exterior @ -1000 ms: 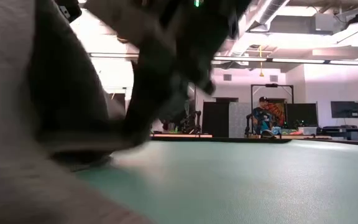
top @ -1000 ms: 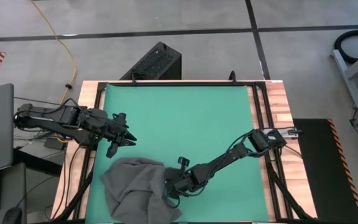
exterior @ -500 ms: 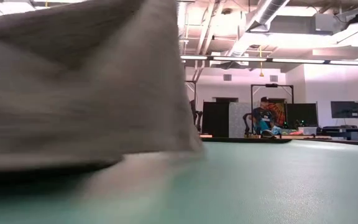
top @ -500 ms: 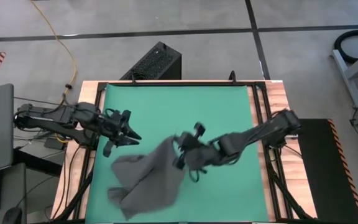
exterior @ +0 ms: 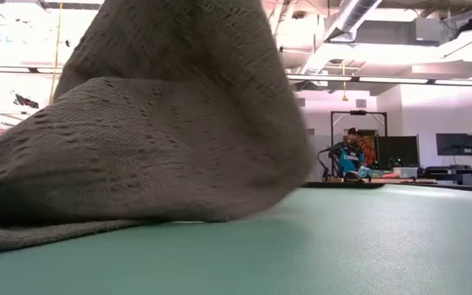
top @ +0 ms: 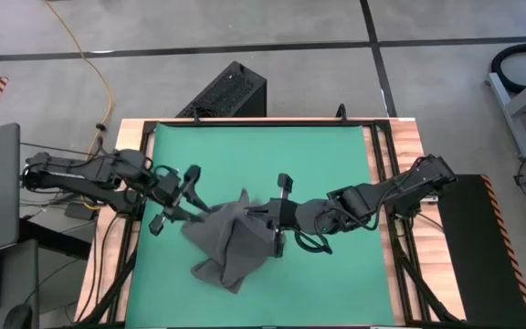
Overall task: Roll towel
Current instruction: Fold the gray towel
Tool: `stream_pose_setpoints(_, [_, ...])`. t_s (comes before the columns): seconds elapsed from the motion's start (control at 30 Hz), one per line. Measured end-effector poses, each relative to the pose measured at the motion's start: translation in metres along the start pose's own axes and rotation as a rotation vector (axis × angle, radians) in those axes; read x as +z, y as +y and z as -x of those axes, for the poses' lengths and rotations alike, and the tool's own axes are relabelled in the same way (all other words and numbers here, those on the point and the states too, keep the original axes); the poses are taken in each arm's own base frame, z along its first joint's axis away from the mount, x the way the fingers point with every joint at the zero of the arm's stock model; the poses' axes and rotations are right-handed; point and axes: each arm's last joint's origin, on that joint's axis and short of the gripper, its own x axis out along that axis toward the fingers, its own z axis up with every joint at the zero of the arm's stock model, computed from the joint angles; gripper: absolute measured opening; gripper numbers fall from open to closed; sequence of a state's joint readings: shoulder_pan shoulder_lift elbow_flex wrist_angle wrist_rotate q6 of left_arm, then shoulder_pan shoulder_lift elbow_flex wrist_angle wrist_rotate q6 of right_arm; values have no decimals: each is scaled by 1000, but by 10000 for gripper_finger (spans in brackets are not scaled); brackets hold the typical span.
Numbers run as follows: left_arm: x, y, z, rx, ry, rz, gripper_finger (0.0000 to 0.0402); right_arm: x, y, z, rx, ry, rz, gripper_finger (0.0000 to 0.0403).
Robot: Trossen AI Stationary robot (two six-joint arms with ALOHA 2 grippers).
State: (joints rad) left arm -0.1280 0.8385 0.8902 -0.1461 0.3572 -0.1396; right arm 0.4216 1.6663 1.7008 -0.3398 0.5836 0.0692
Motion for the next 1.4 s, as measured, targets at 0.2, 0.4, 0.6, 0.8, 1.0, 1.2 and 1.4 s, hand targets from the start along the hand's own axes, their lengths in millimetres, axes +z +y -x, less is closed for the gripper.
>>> stream_pose_setpoints(0.2, [-9,5,-14,-49,77,-15,169,-21,32,-2,64,85,-48,14])
stream_pose_setpoints(0.4, [-19,16,-31,-38,141,4,211,-41,55,-20,77,117,-25,14])
stream_pose_setpoints(0.6, [-37,34,-51,-122,251,117,221,-50,65,-34,92,102,-4,14])
stream_pose_setpoints(0.8, [-45,51,-58,-98,280,62,222,-49,73,-27,135,89,43,12])
stream_pose_setpoints(1.0, [-47,80,-54,-159,266,162,222,-49,81,-20,161,86,48,11])
stream_pose_setpoints(1.2, [-57,103,-68,-364,251,300,222,-52,81,-20,160,99,62,11])
stream_pose_setpoints(1.4, [-72,119,-88,-430,252,380,222,-52,79,-22,154,107,78,10])
